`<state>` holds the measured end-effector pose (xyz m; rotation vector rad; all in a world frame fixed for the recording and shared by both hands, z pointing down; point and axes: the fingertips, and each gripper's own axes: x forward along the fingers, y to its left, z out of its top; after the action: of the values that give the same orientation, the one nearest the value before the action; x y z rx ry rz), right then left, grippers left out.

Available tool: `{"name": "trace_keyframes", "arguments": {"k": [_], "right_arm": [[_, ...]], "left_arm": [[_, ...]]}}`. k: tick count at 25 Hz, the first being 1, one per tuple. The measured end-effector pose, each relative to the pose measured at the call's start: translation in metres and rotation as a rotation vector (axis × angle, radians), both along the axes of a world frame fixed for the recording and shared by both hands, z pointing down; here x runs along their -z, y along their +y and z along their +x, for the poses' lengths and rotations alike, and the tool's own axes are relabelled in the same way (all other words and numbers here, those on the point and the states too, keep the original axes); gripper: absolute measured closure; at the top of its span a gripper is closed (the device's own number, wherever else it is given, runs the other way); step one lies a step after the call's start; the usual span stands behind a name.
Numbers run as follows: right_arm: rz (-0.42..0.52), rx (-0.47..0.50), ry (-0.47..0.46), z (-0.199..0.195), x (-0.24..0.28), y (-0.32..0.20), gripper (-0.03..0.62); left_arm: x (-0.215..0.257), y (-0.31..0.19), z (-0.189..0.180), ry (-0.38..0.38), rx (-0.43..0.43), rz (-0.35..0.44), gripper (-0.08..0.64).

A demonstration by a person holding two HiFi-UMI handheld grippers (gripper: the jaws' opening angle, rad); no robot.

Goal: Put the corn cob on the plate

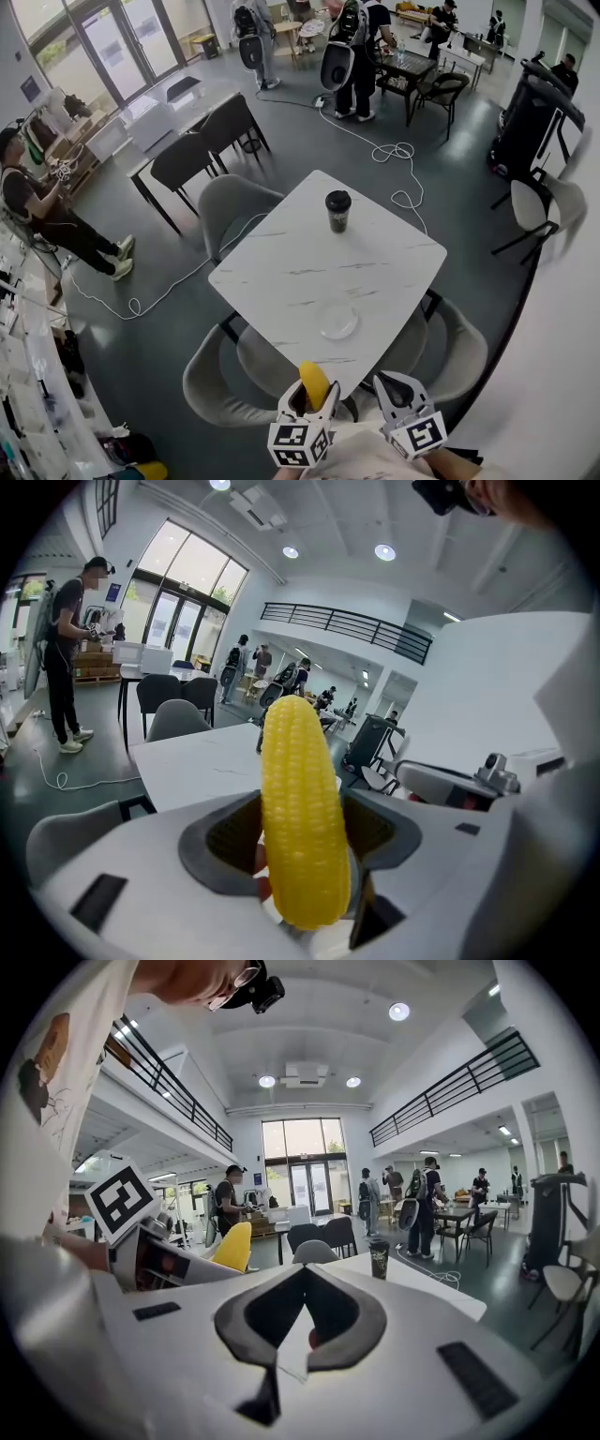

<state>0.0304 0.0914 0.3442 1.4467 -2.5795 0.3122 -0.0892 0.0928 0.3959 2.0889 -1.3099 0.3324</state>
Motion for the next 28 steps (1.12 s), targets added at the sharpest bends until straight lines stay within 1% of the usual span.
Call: {"name": "trace_keyframes", "arguments": {"k": [4,8,16,20,23,28], "right_arm": [[0.002,0.037,0.006,-0.004,-0.007,-0.019,0.588],[-0.023,0.055,-0.001,-0.005,-0.015,-0.035,0.589],[-0.053,0.111,0.000,0.000,-0.035,-0.076,0.589],[-0.067,0.143,0.013,-0.006,-0.052,-0.099,0.588],[-0.087,0.168,-0.003,-0.014,-0.065,-0.112,0.588],[-0.098,0.179,-0.017,-0.022,-0.084,-0.136,0.588]], "left_arm": [[-0.008,-0.015,-0.002,0.001,0.025,-0.023,0.299],[-0.018,-0.023,-0.001,-0.011,0.045,-0.054,0.299],[-0.035,-0.060,0.006,-0.022,0.101,-0.067,0.299],[-0.057,-0.077,0.010,-0.030,0.108,-0.095,0.299],[-0.074,-0.087,0.012,-0.039,0.106,-0.122,0.299],[-0.095,-0.103,0.016,-0.045,0.110,-0.150,0.299]]}}
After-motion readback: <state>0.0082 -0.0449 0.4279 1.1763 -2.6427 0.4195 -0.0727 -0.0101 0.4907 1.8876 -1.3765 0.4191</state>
